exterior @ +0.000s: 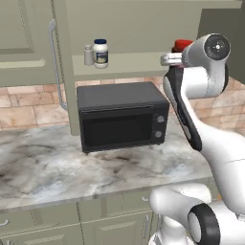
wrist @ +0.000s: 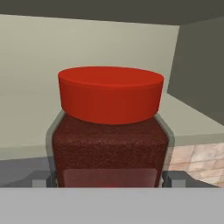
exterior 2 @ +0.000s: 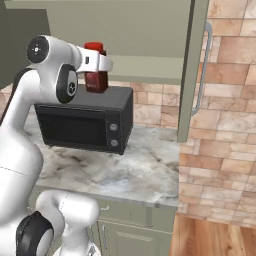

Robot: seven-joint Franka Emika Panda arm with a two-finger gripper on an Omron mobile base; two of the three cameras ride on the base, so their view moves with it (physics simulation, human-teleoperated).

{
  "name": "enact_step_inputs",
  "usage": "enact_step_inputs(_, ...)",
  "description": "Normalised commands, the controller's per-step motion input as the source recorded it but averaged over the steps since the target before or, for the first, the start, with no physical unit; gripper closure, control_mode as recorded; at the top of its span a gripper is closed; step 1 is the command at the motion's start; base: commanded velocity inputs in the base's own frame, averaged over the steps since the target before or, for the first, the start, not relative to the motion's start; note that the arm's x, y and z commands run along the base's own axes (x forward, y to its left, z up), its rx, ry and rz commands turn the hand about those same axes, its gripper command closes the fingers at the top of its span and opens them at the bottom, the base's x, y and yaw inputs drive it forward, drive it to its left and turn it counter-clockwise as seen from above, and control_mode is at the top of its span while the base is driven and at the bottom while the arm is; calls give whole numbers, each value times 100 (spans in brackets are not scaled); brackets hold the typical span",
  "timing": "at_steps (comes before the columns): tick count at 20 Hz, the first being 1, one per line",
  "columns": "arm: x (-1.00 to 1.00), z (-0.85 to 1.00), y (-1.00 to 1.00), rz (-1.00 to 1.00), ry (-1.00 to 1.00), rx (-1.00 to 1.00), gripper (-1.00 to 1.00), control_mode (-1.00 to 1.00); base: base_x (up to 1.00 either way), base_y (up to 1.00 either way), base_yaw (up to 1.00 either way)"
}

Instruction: Collect the paprika, mayonnaise, and shaker from the cabinet and place them next to the stove.

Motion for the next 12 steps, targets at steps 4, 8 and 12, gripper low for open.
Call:
enact_step_inputs(4, -96, 0, 3, 10, 0, 0, 100, -100, 0, 0, 0)
enact_step_inputs(8, -100, 0, 1, 10, 0, 0, 100, -100, 0, 0, 0)
enact_step_inputs(12, -100, -4, 0, 10, -5, 0, 100, -100, 0, 0, 0)
